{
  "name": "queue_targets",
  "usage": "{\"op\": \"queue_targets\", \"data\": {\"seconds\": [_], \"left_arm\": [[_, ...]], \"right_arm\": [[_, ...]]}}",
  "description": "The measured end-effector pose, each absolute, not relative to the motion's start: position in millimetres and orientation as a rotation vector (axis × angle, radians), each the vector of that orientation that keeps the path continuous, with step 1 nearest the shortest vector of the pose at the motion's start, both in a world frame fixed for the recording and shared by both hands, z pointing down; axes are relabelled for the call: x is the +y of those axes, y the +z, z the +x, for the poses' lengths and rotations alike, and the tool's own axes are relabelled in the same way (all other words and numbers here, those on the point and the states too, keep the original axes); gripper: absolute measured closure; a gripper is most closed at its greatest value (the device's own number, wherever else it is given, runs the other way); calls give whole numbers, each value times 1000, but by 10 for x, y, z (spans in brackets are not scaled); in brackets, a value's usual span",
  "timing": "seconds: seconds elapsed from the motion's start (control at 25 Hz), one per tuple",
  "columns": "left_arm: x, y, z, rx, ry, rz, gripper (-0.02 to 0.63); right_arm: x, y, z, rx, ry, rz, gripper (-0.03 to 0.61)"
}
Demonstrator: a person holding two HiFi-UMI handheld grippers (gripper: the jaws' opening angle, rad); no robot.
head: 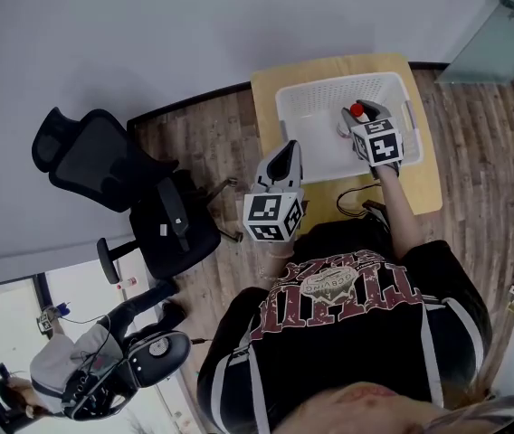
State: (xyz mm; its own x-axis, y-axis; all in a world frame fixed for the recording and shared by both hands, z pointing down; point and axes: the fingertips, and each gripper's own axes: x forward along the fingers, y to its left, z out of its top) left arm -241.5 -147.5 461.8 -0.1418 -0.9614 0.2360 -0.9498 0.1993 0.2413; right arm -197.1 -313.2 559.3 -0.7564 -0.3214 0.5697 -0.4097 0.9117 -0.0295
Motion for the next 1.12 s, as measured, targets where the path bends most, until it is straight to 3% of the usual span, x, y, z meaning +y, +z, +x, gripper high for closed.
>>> {"op": "queue_targets", "data": {"seconds": [1.12], "left_arm": [[-1636, 4568, -2048, -2037, -39, 1932, 566]], "right_arm": [[-2808, 4702, -1613, -2643, 194, 501, 410]]}}
